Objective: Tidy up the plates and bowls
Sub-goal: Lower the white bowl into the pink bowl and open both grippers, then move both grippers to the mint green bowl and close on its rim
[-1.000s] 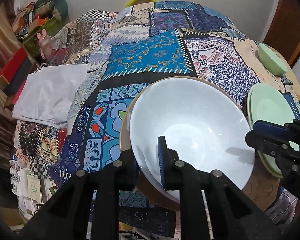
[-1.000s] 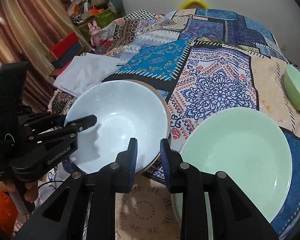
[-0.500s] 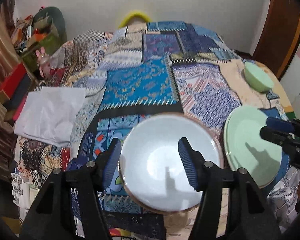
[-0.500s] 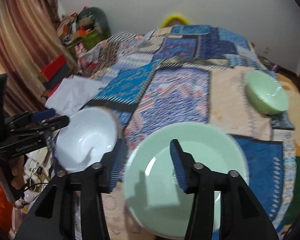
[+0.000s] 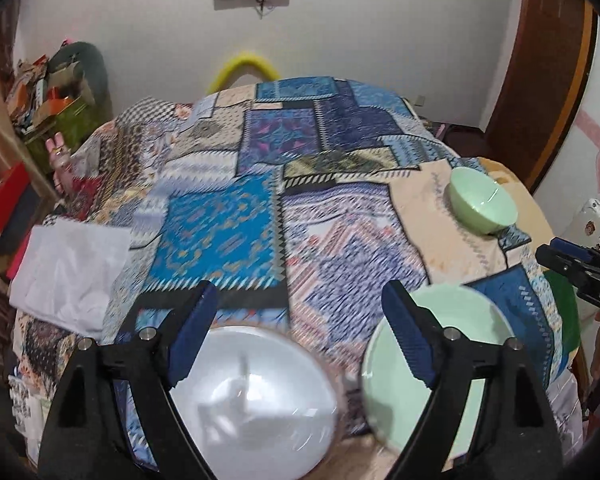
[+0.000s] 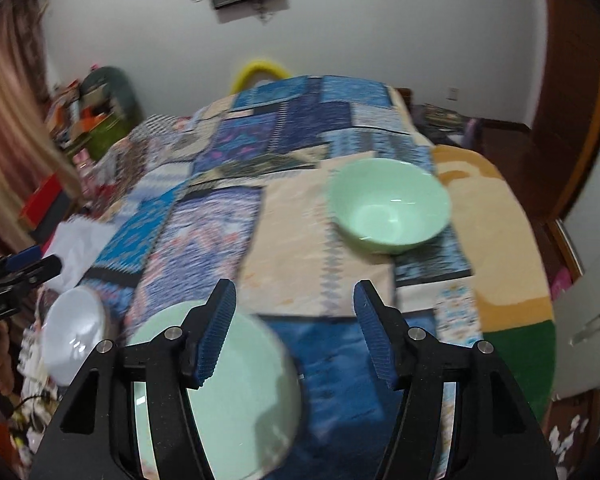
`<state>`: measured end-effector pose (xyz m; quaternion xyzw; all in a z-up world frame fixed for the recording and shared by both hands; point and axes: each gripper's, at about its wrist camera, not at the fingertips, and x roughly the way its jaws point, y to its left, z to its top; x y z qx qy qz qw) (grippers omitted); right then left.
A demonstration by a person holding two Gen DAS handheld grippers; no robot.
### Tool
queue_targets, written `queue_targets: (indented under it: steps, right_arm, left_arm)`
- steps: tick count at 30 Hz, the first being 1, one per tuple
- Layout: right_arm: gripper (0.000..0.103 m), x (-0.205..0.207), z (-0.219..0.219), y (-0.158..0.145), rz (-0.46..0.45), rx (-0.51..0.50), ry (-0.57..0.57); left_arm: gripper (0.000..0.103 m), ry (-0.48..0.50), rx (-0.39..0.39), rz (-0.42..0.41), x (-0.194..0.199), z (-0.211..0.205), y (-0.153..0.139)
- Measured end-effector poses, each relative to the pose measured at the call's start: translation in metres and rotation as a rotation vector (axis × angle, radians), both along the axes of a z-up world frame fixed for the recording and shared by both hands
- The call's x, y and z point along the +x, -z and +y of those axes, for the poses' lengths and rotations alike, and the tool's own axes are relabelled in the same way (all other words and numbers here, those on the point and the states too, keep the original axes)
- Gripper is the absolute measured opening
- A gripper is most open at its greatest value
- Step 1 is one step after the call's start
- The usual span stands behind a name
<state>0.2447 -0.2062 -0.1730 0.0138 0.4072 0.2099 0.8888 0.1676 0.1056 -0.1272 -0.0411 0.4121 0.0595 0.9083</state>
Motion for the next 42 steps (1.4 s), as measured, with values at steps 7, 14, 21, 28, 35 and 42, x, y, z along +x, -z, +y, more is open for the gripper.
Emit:
queue_targets:
  steps: [7, 14, 21, 28, 35, 42]
  right_arm:
    - [0.058, 0.049, -0.034, 0.026, 0.037, -0.013, 0.112]
    - [0.034, 0.097, -0.047, 0.057, 0.096, -0.011, 0.159]
    - [0.027, 0.121, -0.055, 0.071, 0.136, 0.034, 0.183]
    - [0.02, 0.124, -0.047, 0.074, 0.135, 0.035, 0.106]
    - [0.02, 0.116, -0.023, 0.072, 0.133, 0.024, -0.026]
    - [0.019, 0.105, -0.005, 0.07, 0.149, 0.046, -0.112]
  left_arm:
    - [0.085, 0.076, -0.007, 0.052, 0.055, -0.03, 0.017]
    - [0.085, 0.136, 0.034, 0.103, 0.107, -0.058, 0.046]
    - [0.074, 0.192, 0.08, 0.079, 0.148, -0.083, 0.056]
    - [0.061, 0.246, 0.068, 0.106, 0.176, -0.108, 0.071]
    - [0.051, 0.242, -0.009, 0.116, 0.189, -0.119, 0.077]
    - [0.033, 0.233, -0.032, 0.192, 0.2, -0.128, 0.095]
